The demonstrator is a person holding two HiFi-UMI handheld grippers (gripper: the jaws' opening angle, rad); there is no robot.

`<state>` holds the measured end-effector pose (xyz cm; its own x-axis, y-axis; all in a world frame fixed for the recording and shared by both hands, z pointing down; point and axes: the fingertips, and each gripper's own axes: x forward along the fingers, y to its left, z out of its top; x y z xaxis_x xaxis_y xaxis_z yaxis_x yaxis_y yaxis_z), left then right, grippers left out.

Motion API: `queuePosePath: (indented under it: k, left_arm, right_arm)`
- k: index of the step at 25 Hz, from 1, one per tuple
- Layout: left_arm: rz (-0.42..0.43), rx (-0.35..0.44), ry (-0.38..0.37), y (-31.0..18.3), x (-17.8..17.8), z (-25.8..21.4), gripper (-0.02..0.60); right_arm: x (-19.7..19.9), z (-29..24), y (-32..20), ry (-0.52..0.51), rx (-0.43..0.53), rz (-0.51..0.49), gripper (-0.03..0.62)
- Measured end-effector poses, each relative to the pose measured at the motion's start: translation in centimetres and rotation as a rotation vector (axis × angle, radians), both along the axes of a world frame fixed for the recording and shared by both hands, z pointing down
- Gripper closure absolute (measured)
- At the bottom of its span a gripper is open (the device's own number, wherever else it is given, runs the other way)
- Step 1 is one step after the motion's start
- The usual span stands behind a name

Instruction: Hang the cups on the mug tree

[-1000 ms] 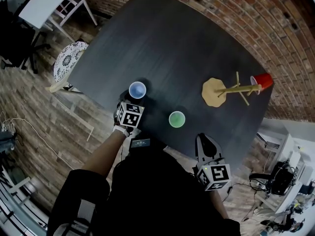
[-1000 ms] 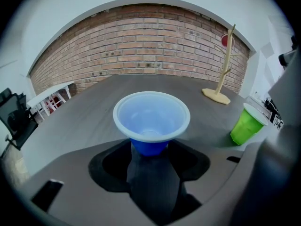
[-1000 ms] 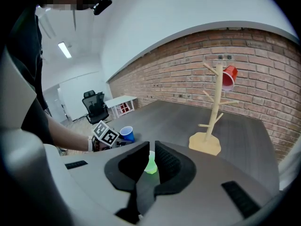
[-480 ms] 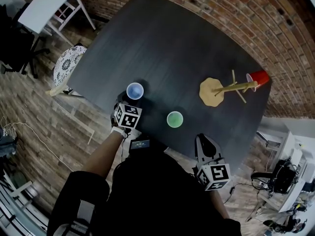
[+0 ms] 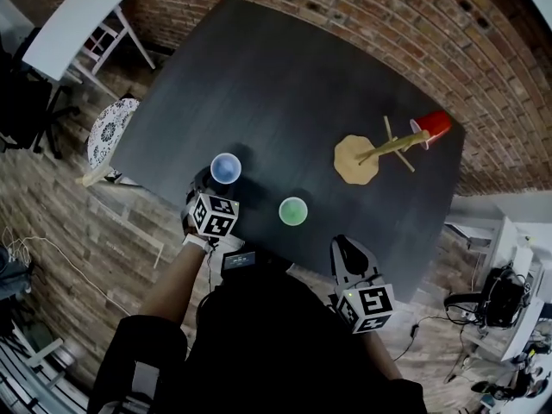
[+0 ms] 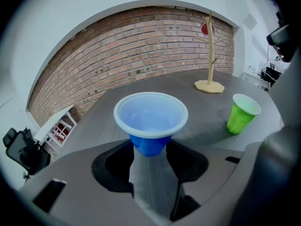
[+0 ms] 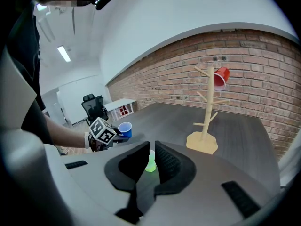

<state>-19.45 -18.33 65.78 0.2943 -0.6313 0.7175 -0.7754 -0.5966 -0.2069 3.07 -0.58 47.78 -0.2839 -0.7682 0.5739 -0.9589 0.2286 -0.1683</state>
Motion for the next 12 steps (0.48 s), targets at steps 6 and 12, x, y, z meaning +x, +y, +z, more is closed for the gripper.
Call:
queuePosePath:
  k: [6,12]
  left_arm:
    - [0.075,0.074,-0.012,-0.2,2.9,-4.7,0.356]
    - [0.189,0.194,-0.054,-1.5,7.1,-9.7,0.356]
  right_arm:
    - [0.7,-0.1,0.9,-0.027,0.019,0.007,0.537]
    - [1.4,-0.1,2.1,-0.056,0.033,0.010,0.537]
